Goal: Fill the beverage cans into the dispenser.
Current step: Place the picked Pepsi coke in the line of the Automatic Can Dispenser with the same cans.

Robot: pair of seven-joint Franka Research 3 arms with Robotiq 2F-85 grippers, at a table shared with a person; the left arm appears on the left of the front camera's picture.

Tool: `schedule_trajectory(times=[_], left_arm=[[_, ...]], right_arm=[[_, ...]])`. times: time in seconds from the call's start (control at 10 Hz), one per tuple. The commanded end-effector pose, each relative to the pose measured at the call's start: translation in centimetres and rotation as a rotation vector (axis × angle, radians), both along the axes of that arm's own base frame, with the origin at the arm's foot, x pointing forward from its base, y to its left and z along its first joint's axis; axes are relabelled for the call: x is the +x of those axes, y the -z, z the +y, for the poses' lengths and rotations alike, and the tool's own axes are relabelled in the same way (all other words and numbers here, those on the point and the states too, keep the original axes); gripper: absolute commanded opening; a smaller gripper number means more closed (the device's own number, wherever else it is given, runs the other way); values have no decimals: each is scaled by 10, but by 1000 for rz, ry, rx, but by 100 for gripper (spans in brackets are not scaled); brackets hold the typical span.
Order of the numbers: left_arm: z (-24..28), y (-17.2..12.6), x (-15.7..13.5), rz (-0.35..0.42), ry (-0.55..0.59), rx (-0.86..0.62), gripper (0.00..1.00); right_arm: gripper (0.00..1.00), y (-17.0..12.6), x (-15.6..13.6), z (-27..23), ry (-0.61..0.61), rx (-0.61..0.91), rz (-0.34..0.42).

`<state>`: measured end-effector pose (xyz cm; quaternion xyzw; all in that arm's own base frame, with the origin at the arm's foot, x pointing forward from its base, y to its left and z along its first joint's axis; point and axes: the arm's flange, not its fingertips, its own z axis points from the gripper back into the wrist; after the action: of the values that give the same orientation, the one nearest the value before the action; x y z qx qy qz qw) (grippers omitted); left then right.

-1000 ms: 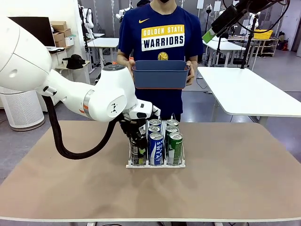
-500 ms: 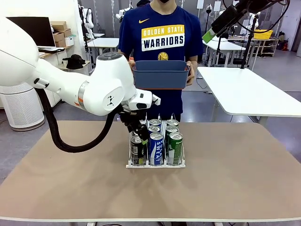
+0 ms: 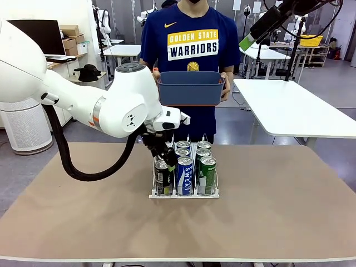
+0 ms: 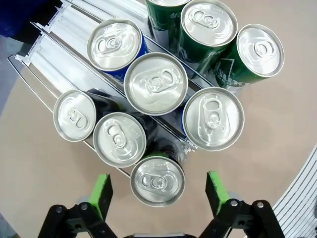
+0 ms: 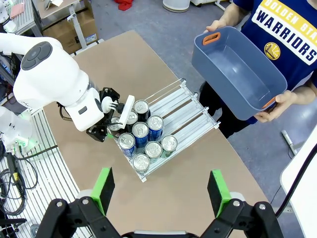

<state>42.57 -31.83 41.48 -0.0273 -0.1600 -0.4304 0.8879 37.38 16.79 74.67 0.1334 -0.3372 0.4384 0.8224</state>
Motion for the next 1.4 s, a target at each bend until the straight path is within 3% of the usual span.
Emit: schedule_trajectory(times=[0.0, 0.3, 0.6, 0.7, 1.0, 1.3], left_arm=[[1, -1, 1, 4, 22, 3, 100], [0, -1, 0, -1, 0, -1, 100], [59, -66, -5, 34, 209, -110, 100], [73, -88, -13, -2, 224, -133, 100], [131, -143, -7, 9, 294, -208, 100], [167, -209, -18, -66, 327, -277, 100]], right_arm=[[100, 1, -1, 0, -3, -1, 4], [100, 1, -1, 0, -3, -1, 4], [100, 1, -1, 0, -3, -1, 4], [100, 1, -1, 0, -3, -1, 4], [100, 1, -1, 0, -3, -1, 4], [100, 1, -1, 0, -3, -1, 4]])
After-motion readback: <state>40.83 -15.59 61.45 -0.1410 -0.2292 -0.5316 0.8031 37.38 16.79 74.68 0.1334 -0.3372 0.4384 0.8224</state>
